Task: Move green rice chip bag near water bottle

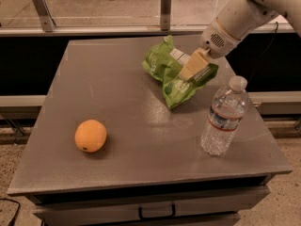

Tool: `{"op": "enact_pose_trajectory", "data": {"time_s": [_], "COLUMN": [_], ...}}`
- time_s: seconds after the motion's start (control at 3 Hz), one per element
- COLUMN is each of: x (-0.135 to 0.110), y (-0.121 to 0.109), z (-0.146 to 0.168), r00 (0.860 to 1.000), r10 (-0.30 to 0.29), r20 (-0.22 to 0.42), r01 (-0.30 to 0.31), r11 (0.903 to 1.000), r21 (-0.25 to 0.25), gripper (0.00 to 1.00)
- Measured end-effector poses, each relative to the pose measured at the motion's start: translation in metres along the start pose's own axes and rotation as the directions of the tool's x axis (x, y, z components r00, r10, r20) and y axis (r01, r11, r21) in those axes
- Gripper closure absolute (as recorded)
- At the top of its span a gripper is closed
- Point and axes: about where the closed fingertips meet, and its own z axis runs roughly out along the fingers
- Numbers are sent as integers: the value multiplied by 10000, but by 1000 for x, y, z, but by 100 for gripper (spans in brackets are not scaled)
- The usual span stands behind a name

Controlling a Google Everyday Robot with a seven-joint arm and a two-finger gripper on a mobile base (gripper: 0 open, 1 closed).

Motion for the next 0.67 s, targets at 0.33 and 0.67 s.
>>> {"op": "enact_pose_trajectory", "data": {"time_s": [0.33, 0.67], "x": [18, 35], "y": [8, 24], "z": [-5, -11], "r00": [9994, 9967], "r10": [342, 810], "r20": [-25, 89], "r01": [-342, -802], "r11": [9990, 9944], "r21": [-281, -689], "gripper": [100, 100]}}
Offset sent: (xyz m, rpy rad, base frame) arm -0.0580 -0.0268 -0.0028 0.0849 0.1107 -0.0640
